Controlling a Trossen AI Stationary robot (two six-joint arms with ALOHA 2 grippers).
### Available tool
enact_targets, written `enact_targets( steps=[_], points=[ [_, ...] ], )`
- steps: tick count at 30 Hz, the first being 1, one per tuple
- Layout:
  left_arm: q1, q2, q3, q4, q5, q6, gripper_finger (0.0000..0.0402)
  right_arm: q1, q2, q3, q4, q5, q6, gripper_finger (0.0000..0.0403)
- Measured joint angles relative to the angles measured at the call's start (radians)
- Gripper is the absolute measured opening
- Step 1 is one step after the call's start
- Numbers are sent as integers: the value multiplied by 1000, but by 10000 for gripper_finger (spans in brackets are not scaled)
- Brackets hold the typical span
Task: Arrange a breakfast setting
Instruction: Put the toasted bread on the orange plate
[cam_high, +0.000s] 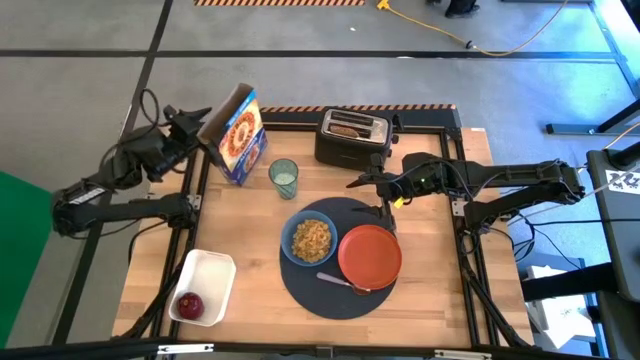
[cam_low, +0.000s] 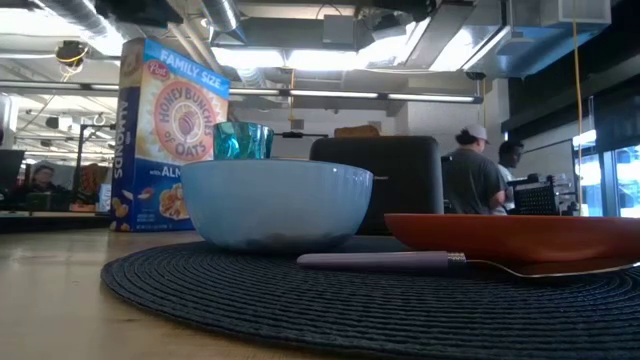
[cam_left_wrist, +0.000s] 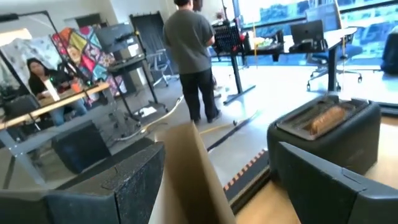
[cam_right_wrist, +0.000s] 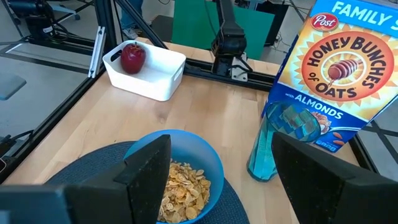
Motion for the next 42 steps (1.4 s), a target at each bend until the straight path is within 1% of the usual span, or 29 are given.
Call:
enact_targets(
  steps=[8, 11, 13, 15, 17, 18, 22, 28, 32, 36, 40, 42],
  points=[
    [-42, 63, 132, -27, 20, 22, 302, 0, 0, 0, 0, 0, 0, 268],
    [-74, 88, 166, -28, 119, 22, 302, 0, 0, 0, 0, 10, -1, 268],
    [-98, 110, 184, -28, 176, 22, 302, 0, 0, 0, -2, 48, -8, 268],
    [-127, 136, 198, -25, 210, 22, 302, 0, 0, 0, -4, 98, -11, 268],
    [-161, 167, 205, -26, 216, 36, 302, -2, 0, 0, -4, 142, -13, 268],
    [-179, 182, 208, -25, 215, 53, 302, -8, 0, 0, -5, 157, -20, 268],
    [-252, 241, 208, -2, 195, 95, 302, -48, 0, 0, -22, 154, -34, 268],
    [-365, 346, 208, 26, 151, 106, 302, -179, 0, 0, -53, 124, -34, 268],
    [-425, 425, 208, 63, 85, 126, 302, -273, 0, 0, -55, 87, -34, 268],
    [-456, 487, 209, 106, 2, 127, 301, -362, 8, 0, -54, 67, -61, 268],
    [-462, 514, 209, 115, -8, 122, 301, -466, 50, 0, -43, 56, -108, 268],
    [-462, 519, 209, 115, -9, 91, 301, -520, 82, 0, -30, 17, -118, 268]
  ],
)
